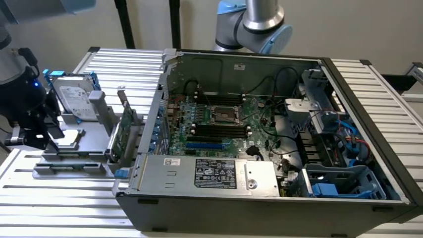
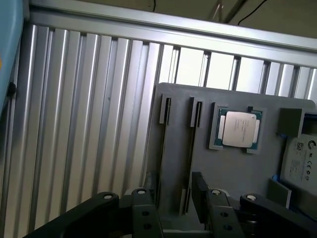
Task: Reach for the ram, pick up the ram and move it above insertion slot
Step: 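Pick up the ram and move it above insertion slot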
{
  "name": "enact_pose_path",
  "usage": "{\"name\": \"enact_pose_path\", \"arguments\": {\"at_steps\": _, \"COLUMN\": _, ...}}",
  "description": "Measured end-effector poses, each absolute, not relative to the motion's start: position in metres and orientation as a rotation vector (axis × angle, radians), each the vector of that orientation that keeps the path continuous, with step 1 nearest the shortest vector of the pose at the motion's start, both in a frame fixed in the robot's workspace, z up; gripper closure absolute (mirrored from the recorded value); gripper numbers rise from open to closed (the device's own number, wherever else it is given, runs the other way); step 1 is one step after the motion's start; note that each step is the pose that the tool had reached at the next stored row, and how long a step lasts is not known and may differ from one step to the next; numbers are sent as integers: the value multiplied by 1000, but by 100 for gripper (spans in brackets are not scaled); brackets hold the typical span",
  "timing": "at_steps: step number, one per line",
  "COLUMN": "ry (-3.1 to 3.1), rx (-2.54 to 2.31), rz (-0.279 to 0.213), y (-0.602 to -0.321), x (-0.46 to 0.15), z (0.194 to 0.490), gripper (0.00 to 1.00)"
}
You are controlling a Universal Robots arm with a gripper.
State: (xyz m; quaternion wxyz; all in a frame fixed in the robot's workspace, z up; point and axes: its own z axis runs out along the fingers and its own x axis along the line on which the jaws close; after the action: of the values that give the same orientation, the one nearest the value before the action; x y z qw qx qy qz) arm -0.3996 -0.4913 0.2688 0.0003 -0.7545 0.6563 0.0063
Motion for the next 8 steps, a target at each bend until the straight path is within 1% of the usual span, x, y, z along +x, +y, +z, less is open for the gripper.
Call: {"name": "enact_pose_path", "arguments": {"at_steps": 8, "ry": 2061, "rx": -2369, "rz": 20, "y": -494, "x": -400, "z": 254, "gripper": 58}}
